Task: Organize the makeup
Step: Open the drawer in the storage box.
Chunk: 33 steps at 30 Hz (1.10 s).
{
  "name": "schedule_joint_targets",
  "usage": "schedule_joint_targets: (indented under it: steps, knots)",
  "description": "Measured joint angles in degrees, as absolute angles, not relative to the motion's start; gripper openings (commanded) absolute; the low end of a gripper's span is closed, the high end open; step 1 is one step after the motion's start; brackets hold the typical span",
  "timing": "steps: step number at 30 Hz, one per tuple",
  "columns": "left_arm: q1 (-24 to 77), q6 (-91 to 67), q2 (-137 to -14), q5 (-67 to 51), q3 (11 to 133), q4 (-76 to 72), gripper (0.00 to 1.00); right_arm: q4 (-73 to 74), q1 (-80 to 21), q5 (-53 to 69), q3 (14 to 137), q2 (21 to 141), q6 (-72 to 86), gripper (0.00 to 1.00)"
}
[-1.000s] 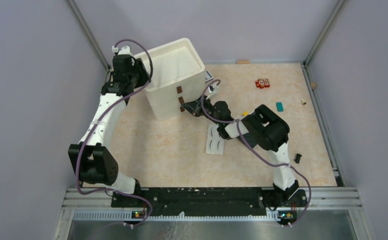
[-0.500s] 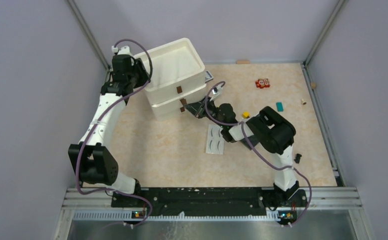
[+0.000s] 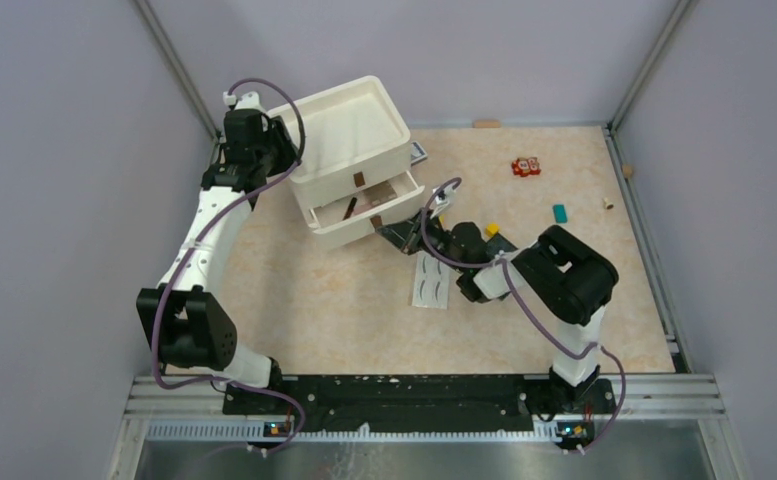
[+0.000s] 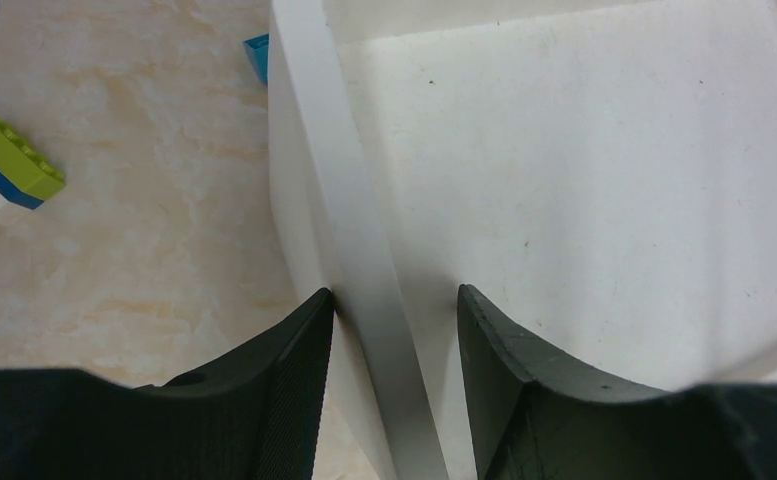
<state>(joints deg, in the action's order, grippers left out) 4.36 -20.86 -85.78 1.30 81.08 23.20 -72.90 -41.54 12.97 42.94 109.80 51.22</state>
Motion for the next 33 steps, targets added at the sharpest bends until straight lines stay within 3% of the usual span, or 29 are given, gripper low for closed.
schedule_joint_targets:
  steps: [16,17,20,22,29,33]
  knots:
    - [4.2,-20.8,-85.7,1.1,80.7,22.6,0.58,-63.2,-44.5,8.7,34.0,96.9,45.3,0.0]
    - [4.2,-20.8,-85.7,1.1,80.5,22.3,0.58,-61.7,-44.5,8.3,33.7,95.5,44.6,0.02]
    - [4.2,-20.8,-85.5,1.1,80.2,22.0,0.59,-56.6,-44.5,7.6,33.4,91.7,42.5,0.29]
    - [4.2,-20.8,-85.3,1.1,80.1,21.9,0.59,-53.5,-44.5,7.6,33.4,90.1,41.4,0.4]
    - [4.3,-19.7,-81.3,2.4,77.5,22.3,0.59,-41.5,-44.6,3.8,33.4,82.4,37.5,0.47]
    - [6.0,-18.5,-76.2,6.1,76.9,22.7,0.54,-31.5,-44.4,-2.9,33.3,75.5,36.1,0.48]
